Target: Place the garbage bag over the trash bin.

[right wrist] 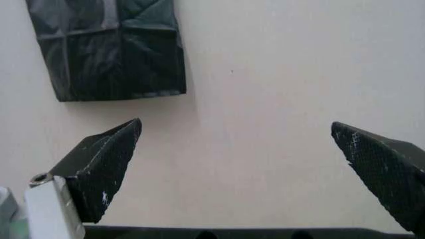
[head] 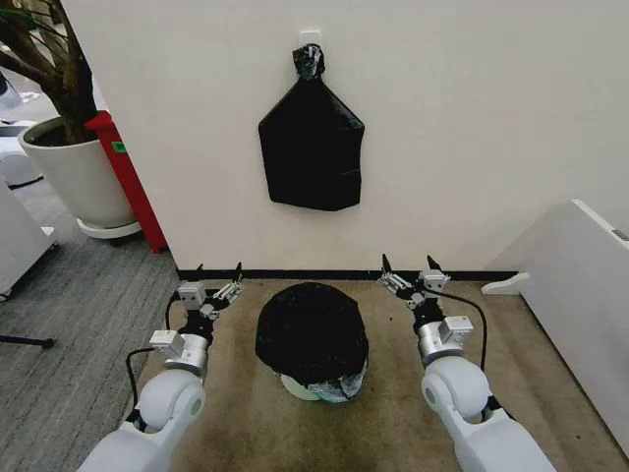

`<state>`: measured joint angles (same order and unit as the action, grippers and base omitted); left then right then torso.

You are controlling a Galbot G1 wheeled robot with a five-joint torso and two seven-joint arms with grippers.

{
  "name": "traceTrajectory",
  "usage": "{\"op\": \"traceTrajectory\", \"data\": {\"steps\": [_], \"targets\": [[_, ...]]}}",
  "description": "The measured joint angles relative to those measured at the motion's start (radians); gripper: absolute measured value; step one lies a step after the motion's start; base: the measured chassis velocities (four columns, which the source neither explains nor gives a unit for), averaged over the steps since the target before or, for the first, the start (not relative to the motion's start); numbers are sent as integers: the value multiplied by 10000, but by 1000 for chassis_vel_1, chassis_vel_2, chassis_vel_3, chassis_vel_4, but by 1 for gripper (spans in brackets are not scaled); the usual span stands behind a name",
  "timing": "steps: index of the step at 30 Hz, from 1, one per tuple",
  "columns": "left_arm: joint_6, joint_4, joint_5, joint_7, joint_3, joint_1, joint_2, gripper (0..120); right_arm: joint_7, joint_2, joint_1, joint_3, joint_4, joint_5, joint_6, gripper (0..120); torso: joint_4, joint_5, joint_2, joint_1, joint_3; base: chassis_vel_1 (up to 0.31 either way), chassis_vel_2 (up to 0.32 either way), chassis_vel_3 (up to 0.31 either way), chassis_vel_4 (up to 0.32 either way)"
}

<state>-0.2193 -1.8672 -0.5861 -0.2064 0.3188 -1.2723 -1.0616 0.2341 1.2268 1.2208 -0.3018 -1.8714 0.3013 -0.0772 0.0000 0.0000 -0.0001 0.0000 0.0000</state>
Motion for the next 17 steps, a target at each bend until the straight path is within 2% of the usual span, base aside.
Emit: {"op": "traceTrajectory", "data": {"steps": [17], "targets": [[69,95,-31,-14,26,-97,-144,97,0,112,92,-134,216,-102,31,100,0,0,0,0,0,0,0,0,0]]}}
